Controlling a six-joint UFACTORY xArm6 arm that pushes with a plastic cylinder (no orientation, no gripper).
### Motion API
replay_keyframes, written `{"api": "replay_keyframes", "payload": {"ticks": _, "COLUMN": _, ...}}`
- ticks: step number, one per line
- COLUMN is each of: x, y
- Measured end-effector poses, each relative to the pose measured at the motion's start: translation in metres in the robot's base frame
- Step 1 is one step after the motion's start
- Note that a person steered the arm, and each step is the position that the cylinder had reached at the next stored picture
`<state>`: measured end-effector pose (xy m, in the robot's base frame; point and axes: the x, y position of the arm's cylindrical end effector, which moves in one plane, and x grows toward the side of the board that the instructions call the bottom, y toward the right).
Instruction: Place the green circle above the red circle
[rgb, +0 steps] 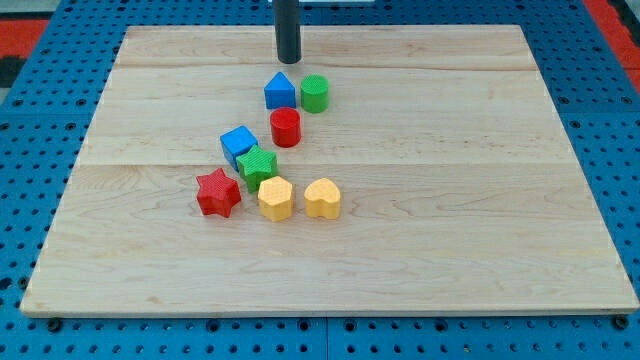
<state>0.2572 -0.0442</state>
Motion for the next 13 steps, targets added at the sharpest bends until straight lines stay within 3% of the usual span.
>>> {"api": "replay_keyframes", "payload": {"ticks": 1, "x": 0.042, "y": -0.001}}
{"api": "replay_keyframes", "payload": {"ticks": 2, "x": 0.121, "y": -0.001}}
{"api": "replay_keyframes", "payload": {"ticks": 3, "x": 0.159, "y": -0.001}}
{"api": "replay_keyframes", "payload": {"ticks": 4, "x": 0.156, "y": -0.001}}
{"api": "replay_keyframes", "payload": {"ticks": 6, "x": 0.040, "y": -0.005}}
{"api": "replay_keyframes", "payload": {"ticks": 7, "x": 0.001, "y": -0.005}}
{"api": "replay_keyframes", "payload": {"ticks": 8, "x": -0.006, "y": 0.042}}
{"api": "replay_keyframes", "payload": {"ticks": 11, "x": 0.012, "y": 0.051}}
{"api": "replay_keyframes", "payload": {"ticks": 13, "x": 0.150, "y": 0.040}}
